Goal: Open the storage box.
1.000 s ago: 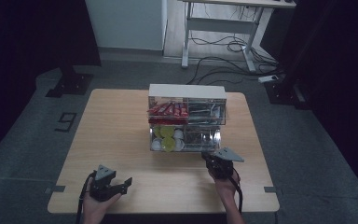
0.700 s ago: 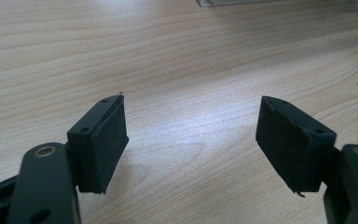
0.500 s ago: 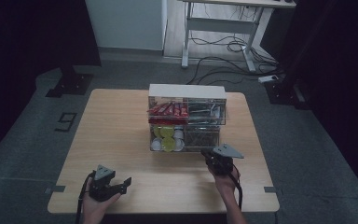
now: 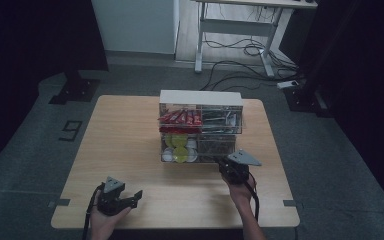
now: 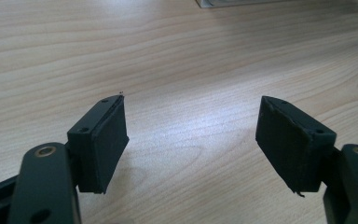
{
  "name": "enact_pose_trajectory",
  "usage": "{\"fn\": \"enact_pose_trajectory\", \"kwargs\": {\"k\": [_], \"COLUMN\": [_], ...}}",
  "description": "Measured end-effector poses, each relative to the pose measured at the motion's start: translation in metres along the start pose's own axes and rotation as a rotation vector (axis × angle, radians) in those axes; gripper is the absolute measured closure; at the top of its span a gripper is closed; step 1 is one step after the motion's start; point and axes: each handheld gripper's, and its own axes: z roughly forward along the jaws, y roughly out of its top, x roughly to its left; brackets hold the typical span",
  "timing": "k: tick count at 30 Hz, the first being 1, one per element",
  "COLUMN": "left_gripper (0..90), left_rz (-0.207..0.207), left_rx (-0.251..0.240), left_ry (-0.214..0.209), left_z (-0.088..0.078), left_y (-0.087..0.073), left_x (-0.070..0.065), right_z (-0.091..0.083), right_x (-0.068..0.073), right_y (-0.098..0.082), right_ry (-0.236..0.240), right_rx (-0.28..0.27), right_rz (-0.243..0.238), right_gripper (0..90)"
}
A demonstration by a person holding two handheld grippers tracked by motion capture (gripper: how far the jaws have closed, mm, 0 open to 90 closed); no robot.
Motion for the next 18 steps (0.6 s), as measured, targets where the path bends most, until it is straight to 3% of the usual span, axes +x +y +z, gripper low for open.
{"fn": "enact_pose_trajectory", "kwargs": {"k": [18], "left_gripper": [25.2], "left_rz": [0.008], "left_rx": [0.006], "left_ry": [-0.002], "left_z": [0.004], "left_y": [0.0], "left_x": [-0.004], "right_z": [0.009], "right_x": [0.004], "right_y": [0.019], "right_ry": [0.031], "right_rx": [-0.039], "right_rz": [-0.008], "right_gripper": [88.6]}}
